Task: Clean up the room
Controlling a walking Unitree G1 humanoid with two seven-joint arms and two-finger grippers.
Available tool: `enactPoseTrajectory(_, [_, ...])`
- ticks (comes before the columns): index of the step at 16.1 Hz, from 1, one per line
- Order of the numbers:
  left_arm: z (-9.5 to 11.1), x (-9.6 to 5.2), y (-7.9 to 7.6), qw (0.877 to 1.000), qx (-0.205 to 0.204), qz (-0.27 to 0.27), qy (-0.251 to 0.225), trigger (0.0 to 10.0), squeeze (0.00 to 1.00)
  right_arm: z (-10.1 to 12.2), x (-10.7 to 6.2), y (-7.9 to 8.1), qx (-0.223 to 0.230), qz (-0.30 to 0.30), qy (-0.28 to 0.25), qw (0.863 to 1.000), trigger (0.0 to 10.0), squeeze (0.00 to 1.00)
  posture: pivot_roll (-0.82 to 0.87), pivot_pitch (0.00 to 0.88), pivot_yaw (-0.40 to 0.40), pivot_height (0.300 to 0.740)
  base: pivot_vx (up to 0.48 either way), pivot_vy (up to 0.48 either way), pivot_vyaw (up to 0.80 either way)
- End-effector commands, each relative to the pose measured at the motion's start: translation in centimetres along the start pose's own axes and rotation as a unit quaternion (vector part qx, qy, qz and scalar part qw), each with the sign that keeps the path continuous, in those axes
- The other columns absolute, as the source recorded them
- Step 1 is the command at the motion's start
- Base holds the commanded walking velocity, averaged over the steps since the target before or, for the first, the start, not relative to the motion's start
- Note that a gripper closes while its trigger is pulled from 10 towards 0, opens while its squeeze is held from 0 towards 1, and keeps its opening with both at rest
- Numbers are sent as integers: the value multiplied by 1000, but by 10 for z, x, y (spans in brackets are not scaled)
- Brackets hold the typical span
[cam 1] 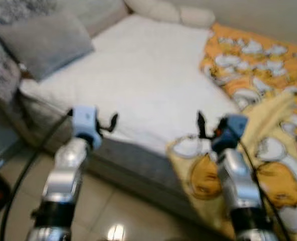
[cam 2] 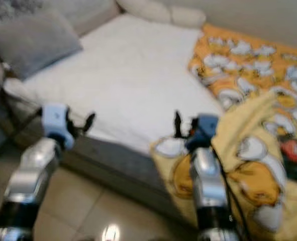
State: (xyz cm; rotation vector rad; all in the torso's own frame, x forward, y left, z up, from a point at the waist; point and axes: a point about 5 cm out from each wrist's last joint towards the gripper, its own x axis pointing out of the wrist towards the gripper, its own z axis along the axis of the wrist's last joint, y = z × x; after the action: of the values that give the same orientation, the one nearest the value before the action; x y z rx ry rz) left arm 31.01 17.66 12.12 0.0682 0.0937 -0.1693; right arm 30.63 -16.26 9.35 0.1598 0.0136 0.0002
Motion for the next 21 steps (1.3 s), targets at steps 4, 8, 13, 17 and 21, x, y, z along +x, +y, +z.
enactPoseTrajectory(4, [-1,0,-8,1000,1,-11,-1,10000,925,-1,-4,-9,-2,3,8,1000,10000,0,31,0,-49,740,0,-480,0])
enactPoseTrajectory(8, [-1,-1,-7,1000,13,-14,-1,10000,925,-9,-7,-6,5,22,38,999,10000,0,31,0,-46,740,0,-480,205])
enactPoseTrajectory(13, [6,0,1,999,36,-12,-13,10000,925,-23,-10,1,4,66,81,995,10000,0,37,0,-44,740,0,-480,0])
enactPoseTrajectory(17, [12,0,5,999,42,-17,-18,10000,925,-37,-14,-3,51,45,105,992,10000,0,51,0,-26,740,0,-480,400])
enactPoseTrajectory(21, [12,-3,7,998,58,-31,-6,10000,922,-41,-13,4,61,56,107,991,10000,0,81,0,18,740,0,-480,800])
